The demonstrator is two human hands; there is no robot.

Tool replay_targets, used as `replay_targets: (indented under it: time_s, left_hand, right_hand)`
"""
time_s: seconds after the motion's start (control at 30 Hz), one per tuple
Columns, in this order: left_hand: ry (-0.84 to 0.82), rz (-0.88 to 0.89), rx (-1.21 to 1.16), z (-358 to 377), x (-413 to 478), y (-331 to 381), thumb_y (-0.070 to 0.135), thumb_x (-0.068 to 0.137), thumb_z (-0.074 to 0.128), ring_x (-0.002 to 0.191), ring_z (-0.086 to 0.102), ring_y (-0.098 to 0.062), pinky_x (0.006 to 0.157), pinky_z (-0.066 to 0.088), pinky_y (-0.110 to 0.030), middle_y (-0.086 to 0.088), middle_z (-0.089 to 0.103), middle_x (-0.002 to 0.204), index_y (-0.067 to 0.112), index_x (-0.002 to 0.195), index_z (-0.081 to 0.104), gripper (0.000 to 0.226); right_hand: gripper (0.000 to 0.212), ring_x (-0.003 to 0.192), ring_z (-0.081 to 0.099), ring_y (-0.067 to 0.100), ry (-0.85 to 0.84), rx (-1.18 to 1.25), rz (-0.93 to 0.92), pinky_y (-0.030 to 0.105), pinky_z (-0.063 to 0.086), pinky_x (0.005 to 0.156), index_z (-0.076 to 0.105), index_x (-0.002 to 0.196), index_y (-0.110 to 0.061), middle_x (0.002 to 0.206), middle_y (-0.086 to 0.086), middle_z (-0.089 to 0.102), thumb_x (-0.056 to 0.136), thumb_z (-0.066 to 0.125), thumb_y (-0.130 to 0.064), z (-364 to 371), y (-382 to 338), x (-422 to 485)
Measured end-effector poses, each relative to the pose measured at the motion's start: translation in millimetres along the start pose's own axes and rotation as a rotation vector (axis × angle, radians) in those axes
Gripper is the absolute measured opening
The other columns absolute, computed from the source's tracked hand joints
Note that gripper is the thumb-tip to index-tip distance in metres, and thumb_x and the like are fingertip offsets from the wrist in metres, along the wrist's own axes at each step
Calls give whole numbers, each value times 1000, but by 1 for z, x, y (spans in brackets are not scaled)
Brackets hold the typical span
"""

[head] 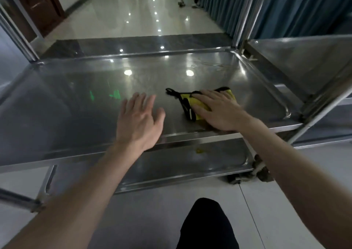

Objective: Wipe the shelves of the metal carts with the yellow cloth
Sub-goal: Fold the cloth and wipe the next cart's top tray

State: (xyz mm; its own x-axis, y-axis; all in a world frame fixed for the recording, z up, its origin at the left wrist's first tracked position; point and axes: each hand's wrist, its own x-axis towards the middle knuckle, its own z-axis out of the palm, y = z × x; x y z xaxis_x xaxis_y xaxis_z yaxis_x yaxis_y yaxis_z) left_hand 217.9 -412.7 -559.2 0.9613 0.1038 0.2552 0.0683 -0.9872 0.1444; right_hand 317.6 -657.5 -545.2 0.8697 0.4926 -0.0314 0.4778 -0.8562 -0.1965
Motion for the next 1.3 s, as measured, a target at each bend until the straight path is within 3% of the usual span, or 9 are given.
replay_targets:
  time_s: [0.17, 0.4, 0.47, 0.6, 0.77, 1.0, 1.07, 1.17, 1.3]
  left_hand:
    - [-5, -21, -26, 23, 29, 67, 52, 99, 2, 160, 26, -33, 132, 14, -56, -16, 42, 166, 15, 161, 38, 81]
    - [-18, -27, -14, 39, 33, 65, 53, 99, 3, 161, 26, -28, 133, 14, -52, -12, 40, 169, 15, 160, 40, 81]
    - [10, -30, -12, 40, 35, 63, 53, 100, 8, 156, 35, -29, 131, 21, -51, -11, 47, 163, 16, 157, 47, 78]
    - [47, -18, -8, 41, 36, 63, 44, 103, 26, 128, 55, -31, 115, 40, -48, -7, 64, 134, 19, 131, 63, 53]
    - [61, 41, -1, 37, 31, 65, 40, 100, 32, 118, 59, -35, 104, 46, -51, -10, 66, 126, 20, 130, 68, 51]
    - [26, 39, 7, 41, 32, 64, 49, 101, 26, 124, 55, -31, 107, 43, -49, -5, 63, 135, 26, 132, 64, 54]
    - [42, 41, 14, 41, 33, 62, 50, 101, 26, 128, 55, -31, 108, 42, -49, -3, 62, 139, 28, 134, 64, 55]
    - [26, 33, 10, 40, 35, 64, 49, 99, 30, 122, 57, -36, 105, 44, -49, -6, 66, 132, 26, 128, 68, 52]
    - [-65, -7, 43, 29, 38, 75, 48, 99, 28, 117, 59, -40, 101, 46, -50, -12, 67, 126, 24, 123, 68, 53]
  right_hand:
    - [76, 164, 8, 9, 16, -39, -55, 39, 4, 133, 22, 167, -47, 177, -14, 16, 99, 10, -80, -1, 10, -51]
    - [74, 164, 13, 26, -23, -108, 79, 54, 9, 131, 18, 170, -35, 179, 3, 14, 105, 15, -72, -20, 51, 155]
    - [75, 164, 15, 26, -7, -80, 123, 54, 8, 132, 22, 169, -33, 178, 3, 18, 106, 17, -71, -16, 47, 171]
    - [71, 163, 16, 20, 17, -29, 51, 46, 7, 132, 26, 168, -36, 178, -4, 18, 107, 20, -71, -10, 35, 90]
    - [64, 162, 18, 9, 129, -53, -66, 33, 3, 130, 31, 165, -45, 174, -15, 25, 108, 16, -71, 4, 45, -80]
    - [84, 164, 15, 22, 11, -49, 175, 52, 8, 132, 24, 167, -40, 178, -4, 19, 96, 6, -81, -29, 113, 102]
    - [82, 163, 17, 24, 7, -49, 234, 53, 9, 132, 27, 167, -37, 177, -1, 22, 98, 12, -79, -29, 122, 131]
    - [77, 163, 18, 24, 22, -25, 194, 50, 8, 132, 28, 167, -35, 176, -3, 23, 102, 17, -76, -27, 109, 91]
    - [65, 162, 18, 18, 34, 1, 115, 42, 3, 131, 30, 165, -43, 175, -12, 24, 108, 22, -71, -19, 95, -45]
